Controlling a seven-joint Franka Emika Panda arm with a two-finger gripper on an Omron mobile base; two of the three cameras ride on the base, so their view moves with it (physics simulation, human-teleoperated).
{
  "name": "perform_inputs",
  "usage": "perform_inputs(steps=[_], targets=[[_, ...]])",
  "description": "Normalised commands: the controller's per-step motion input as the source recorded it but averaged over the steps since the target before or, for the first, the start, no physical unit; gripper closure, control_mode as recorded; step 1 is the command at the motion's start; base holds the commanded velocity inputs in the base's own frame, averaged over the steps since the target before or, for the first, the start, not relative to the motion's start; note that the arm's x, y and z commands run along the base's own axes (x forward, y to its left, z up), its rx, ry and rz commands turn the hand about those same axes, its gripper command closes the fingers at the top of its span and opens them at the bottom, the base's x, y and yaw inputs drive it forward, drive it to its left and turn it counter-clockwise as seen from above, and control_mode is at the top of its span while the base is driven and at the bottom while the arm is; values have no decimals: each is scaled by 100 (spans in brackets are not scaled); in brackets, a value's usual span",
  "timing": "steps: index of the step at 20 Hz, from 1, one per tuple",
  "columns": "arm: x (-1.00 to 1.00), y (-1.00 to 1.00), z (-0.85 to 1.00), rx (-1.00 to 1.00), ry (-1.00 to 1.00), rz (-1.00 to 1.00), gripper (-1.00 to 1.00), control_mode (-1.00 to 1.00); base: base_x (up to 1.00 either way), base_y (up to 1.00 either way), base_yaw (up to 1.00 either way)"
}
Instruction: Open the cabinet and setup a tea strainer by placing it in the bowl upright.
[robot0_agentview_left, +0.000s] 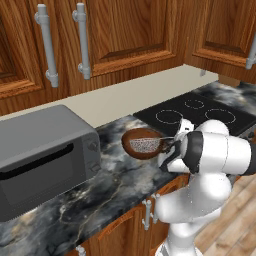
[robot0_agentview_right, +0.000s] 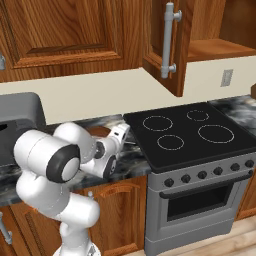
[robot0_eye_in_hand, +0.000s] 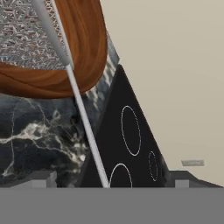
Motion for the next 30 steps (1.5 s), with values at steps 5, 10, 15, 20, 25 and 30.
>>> perform_inputs(steps=[5, 10, 15, 20, 25, 30], targets=[[-15, 0, 57, 4, 8, 0, -100, -100, 0, 0, 0], [-21, 0, 72, 15, 21, 0, -100, -100, 0, 0, 0], [-24, 0, 99, 17, 35, 0, -100, -100, 0, 0, 0], [-23, 0, 97, 18, 38, 0, -100, -100, 0, 0, 0], [-19, 18, 29, 10, 36, 0, -100, -100, 0, 0, 0], [-49, 44, -28, 0, 10, -3, -100, -100, 0, 0, 0]])
